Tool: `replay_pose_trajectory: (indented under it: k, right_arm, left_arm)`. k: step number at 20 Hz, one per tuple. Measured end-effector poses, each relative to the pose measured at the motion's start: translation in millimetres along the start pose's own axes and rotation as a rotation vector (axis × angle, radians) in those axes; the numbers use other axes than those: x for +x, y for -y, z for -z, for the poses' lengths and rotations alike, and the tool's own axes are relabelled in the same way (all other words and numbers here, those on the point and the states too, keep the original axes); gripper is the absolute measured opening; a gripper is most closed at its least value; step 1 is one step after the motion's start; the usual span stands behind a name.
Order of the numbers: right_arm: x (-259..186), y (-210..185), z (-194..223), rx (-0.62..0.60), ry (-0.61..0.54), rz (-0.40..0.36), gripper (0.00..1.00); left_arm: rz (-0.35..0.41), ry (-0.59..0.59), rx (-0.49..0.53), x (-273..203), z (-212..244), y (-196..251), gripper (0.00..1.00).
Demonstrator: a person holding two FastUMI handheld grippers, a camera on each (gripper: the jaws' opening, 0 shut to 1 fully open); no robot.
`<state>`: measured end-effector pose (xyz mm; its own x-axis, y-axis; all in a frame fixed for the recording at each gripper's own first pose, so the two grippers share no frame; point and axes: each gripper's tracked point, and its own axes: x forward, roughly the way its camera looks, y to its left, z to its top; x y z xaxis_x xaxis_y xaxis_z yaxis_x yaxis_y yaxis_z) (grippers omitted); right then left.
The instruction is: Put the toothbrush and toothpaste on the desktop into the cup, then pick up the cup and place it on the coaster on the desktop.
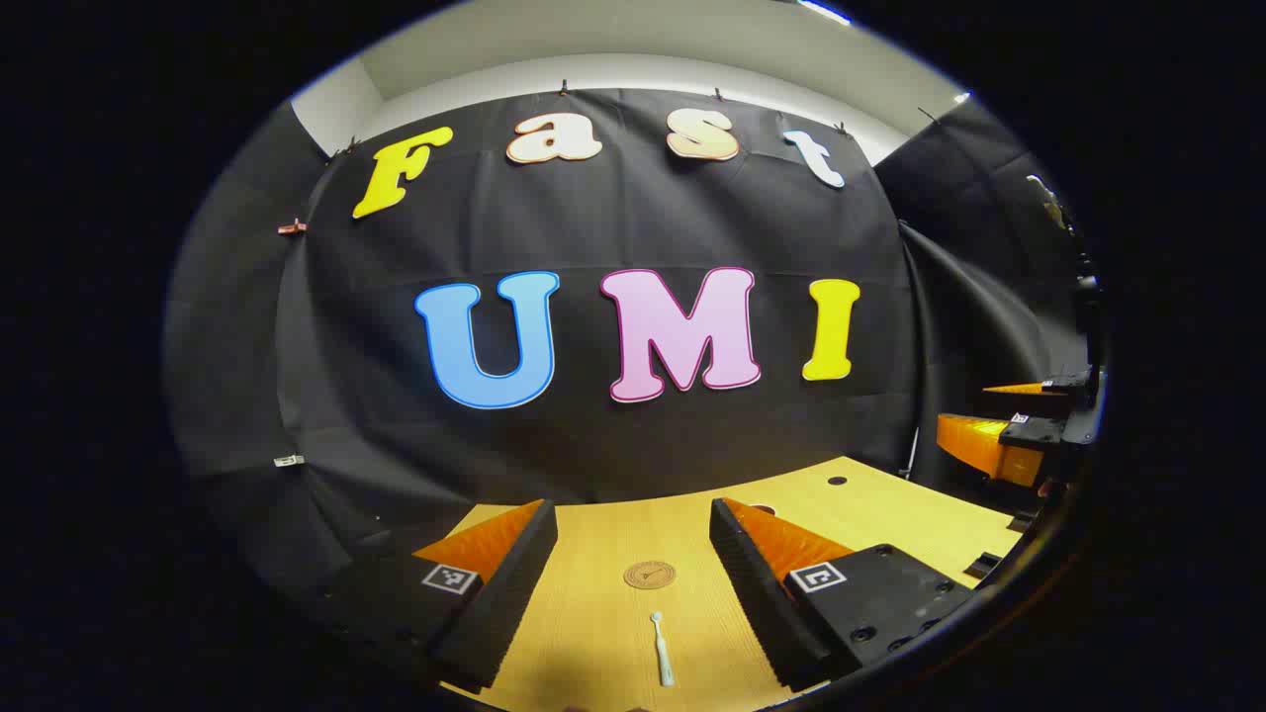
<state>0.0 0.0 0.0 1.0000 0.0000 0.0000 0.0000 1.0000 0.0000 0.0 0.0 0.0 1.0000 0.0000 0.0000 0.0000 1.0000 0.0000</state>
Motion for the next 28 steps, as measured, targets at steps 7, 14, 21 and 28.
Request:
replay_pose_trajectory:
  k: [7, 14, 21, 28]
  right_arm:
    - [-6, -13, 7, -0.028, -0.016, -0.005, 0.97]
    - [15, -21, 21, -0.024, -0.061, -0.018, 0.96]
    - [39, -27, 52, -0.037, -0.187, -0.033, 0.97]
    - [69, -50, 110, -0.011, -0.391, -0.107, 0.97]
  left_arm:
    - [0.015, -0.033, -0.004, -3, 14, -2, 0.98]
    - [-0.001, -0.045, -0.008, 7, 22, -6, 0.98]
    - [-0.001, -0.084, -0.025, 19, 37, -5, 0.98]
    - [-0.018, -0.117, -0.018, 29, 48, -8, 0.98]
